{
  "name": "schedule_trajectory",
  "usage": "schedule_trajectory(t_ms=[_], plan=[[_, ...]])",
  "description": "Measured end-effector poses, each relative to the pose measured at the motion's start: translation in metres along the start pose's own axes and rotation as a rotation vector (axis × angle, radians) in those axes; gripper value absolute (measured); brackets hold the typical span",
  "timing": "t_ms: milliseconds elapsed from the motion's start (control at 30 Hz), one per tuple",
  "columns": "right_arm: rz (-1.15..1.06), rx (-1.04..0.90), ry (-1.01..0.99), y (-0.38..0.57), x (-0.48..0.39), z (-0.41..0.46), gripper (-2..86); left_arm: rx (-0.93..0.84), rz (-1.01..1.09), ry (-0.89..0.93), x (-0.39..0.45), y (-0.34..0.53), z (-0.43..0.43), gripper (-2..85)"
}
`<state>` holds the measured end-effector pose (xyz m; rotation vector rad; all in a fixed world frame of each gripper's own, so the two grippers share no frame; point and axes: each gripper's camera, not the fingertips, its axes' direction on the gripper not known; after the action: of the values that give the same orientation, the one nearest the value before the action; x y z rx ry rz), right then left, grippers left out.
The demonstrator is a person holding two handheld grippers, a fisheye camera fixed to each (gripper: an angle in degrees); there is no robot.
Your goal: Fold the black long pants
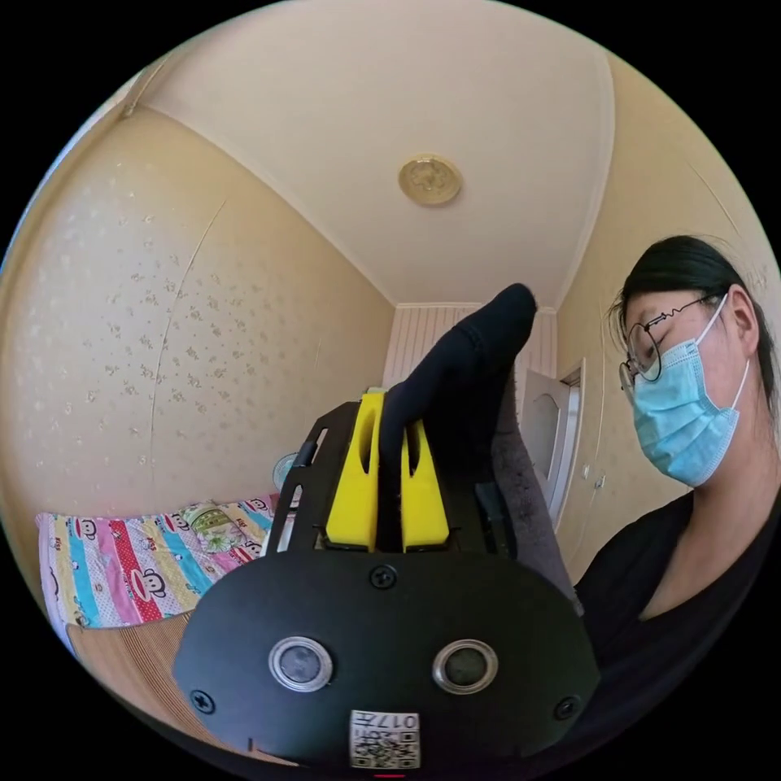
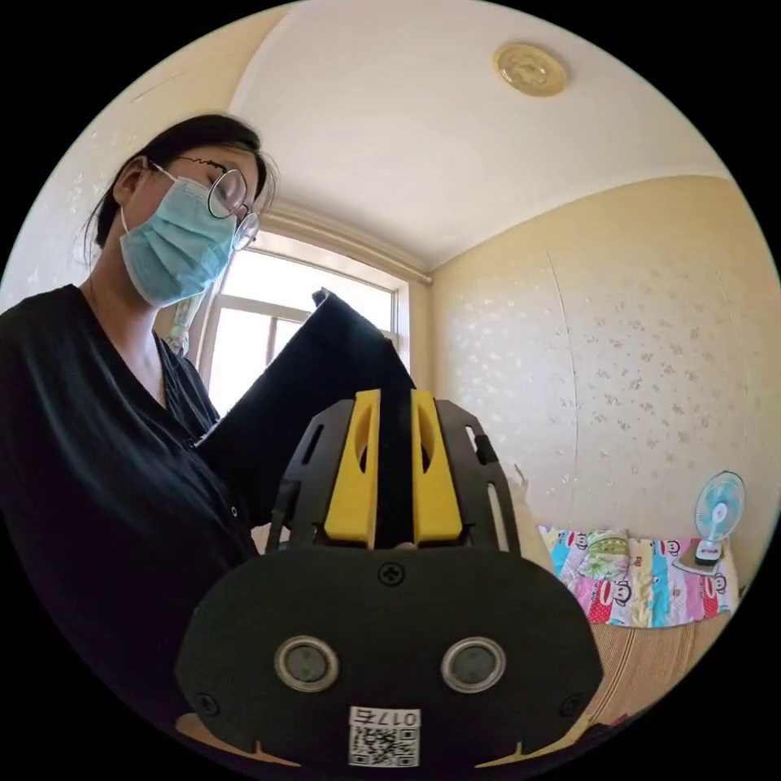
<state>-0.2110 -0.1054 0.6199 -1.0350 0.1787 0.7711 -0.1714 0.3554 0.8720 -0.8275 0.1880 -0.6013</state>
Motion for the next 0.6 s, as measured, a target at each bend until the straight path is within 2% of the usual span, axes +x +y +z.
schedule_trajectory(t_ms=[167,300,467,533,600], plan=[[-0.007,-0.128,-0.176,0.026,-0.024,0.028,14.6,0.037,-0.069,-0.119,0.002,-0.013,-0.015,1.8],[0.156,-0.138,-0.413,0.056,-0.031,0.051,16.8,0.023,-0.062,-0.175,0.007,-0.025,-0.013,1.8],[0.177,-0.108,-0.432,0.043,-0.039,0.063,15.4,-0.017,-0.049,-0.195,0.01,-0.042,-0.002,1.7],[0.19,-0.06,-0.397,0.027,-0.029,0.059,10.8,-0.029,-0.061,-0.201,0.006,-0.047,0.0,1.7],[0.195,-0.042,-0.233,-0.001,-0.007,0.048,5.5,-0.037,-0.07,-0.225,0.0,-0.052,-0.003,1.7]])
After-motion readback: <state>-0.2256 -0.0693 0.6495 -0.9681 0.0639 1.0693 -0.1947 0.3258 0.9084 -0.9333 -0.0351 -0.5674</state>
